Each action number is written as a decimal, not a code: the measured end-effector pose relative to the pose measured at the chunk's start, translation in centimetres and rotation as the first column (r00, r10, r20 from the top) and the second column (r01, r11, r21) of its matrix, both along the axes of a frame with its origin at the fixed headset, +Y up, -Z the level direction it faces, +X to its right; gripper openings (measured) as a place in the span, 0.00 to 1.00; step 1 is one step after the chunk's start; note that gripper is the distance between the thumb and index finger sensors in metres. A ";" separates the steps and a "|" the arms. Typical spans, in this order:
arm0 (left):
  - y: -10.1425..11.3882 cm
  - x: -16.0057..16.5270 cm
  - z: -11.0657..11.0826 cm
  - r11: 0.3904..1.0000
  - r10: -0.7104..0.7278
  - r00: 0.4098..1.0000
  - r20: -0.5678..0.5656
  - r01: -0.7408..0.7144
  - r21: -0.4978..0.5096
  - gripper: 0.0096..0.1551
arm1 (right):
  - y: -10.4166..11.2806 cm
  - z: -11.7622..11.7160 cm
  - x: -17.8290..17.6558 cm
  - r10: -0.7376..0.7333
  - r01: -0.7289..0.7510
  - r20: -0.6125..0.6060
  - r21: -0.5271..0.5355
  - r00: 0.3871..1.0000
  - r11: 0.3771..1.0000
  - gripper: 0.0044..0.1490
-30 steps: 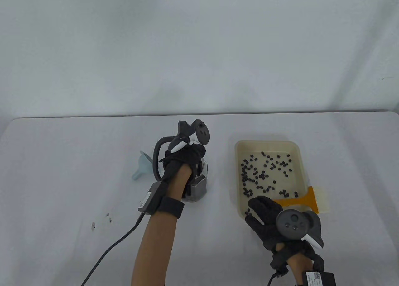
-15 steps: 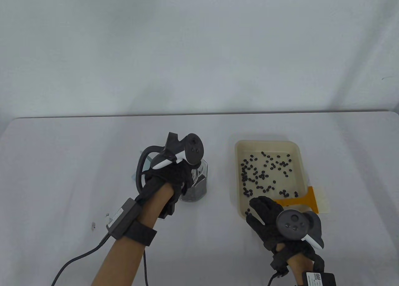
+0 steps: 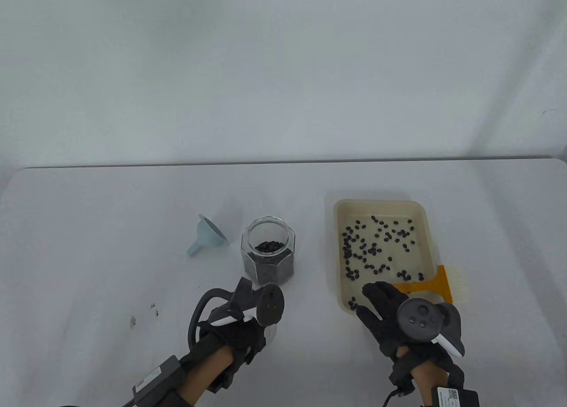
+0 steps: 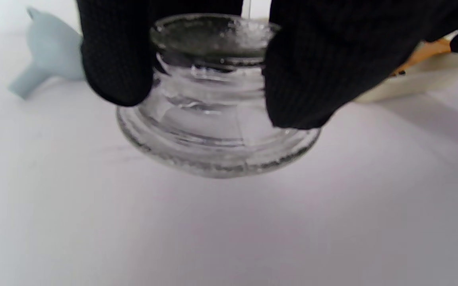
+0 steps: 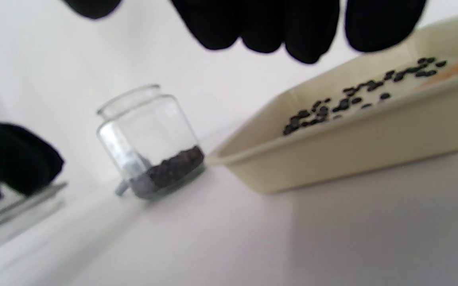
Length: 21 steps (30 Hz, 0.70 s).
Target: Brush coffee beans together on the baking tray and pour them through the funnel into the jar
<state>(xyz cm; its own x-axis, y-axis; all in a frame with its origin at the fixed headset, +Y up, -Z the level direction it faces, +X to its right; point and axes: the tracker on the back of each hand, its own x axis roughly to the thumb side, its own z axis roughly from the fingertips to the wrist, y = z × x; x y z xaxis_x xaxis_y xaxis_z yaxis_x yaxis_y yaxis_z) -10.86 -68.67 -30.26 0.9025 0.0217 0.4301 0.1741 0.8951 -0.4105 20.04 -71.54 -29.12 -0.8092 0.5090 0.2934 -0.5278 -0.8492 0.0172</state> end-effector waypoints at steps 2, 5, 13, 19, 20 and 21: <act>-1.1 0.1 0.3 1.000 0.000 1.000 0.009 0.000 -0.014 0.39 | 0.0 0.0 0.0 0.001 -0.001 0.002 0.000 1.000 1.000 0.43; -2.3 0.2 0.6 0.999 0.006 1.000 0.021 -0.006 -0.034 0.39 | 0.0 0.1 0.1 0.003 -0.003 0.004 0.000 1.000 1.000 0.43; -4.0 0.6 1.1 0.999 -0.021 0.999 0.037 0.022 -0.026 0.39 | 0.0 0.1 0.1 0.004 -0.004 0.004 0.000 1.000 1.000 0.43; -4.4 0.8 1.1 0.999 -0.024 0.999 0.039 0.025 -0.022 0.39 | 0.0 0.1 0.1 0.007 -0.007 0.000 0.001 1.000 1.000 0.43; -4.5 0.8 1.1 0.999 -0.024 0.999 0.040 0.025 -0.021 0.39 | 0.0 0.1 0.1 0.007 -0.007 0.000 0.001 1.000 1.000 0.43; -4.6 0.9 1.2 0.999 -0.025 0.999 0.040 0.025 -0.021 0.39 | 0.0 0.1 0.1 0.007 -0.007 0.000 0.001 1.000 1.000 0.43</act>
<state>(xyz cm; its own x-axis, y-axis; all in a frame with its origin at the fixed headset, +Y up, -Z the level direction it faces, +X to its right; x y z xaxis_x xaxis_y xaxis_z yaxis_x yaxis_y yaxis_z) -9.97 -73.32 -29.10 0.8851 0.0088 0.4653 0.2129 0.8814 -0.4217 20.11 -71.54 -29.05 -0.8126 0.5033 0.2940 -0.5223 -0.8526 0.0159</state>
